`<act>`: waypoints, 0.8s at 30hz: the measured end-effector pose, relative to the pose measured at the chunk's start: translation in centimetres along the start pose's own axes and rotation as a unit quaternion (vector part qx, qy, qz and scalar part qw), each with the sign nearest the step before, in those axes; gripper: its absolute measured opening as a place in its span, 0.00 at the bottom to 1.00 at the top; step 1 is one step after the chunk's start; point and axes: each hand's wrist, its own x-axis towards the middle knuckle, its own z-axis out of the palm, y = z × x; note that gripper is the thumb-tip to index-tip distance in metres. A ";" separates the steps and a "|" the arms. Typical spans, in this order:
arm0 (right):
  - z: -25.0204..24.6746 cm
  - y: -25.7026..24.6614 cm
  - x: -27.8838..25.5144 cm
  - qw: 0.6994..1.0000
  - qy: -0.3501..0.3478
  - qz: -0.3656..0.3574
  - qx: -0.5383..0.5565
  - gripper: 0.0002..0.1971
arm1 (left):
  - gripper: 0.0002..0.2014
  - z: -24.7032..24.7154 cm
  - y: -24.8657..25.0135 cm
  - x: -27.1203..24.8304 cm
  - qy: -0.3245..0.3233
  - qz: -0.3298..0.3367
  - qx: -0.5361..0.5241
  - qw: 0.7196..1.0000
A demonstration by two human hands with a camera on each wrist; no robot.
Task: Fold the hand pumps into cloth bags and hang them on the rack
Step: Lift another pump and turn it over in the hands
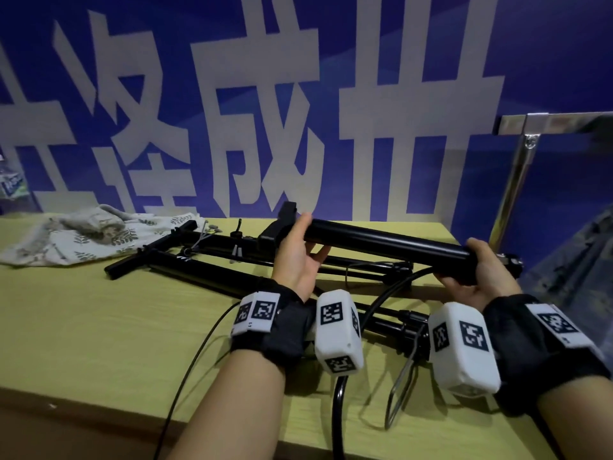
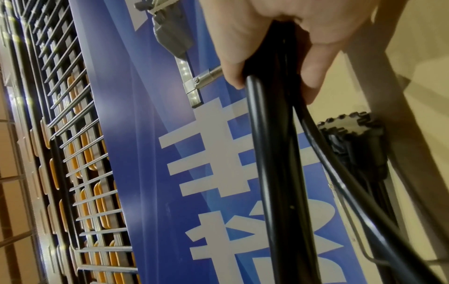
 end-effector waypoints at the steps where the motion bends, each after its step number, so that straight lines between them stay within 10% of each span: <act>1: -0.2 -0.2 0.1 1.000 0.014 -0.004 -0.007 0.10 | 0.05 0.0 0.0 0.0 -0.018 -0.012 0.018 1.000; 13: 0.0 -1.4 0.0 0.994 0.020 -0.069 0.080 0.10 | 0.19 -0.3 -0.5 0.8 -0.021 0.043 -0.048 0.998; 24: 1.2 -0.2 -1.9 0.972 -0.217 0.077 -0.040 0.26 | 0.13 0.5 -0.3 -0.5 -0.084 0.048 -0.063 0.993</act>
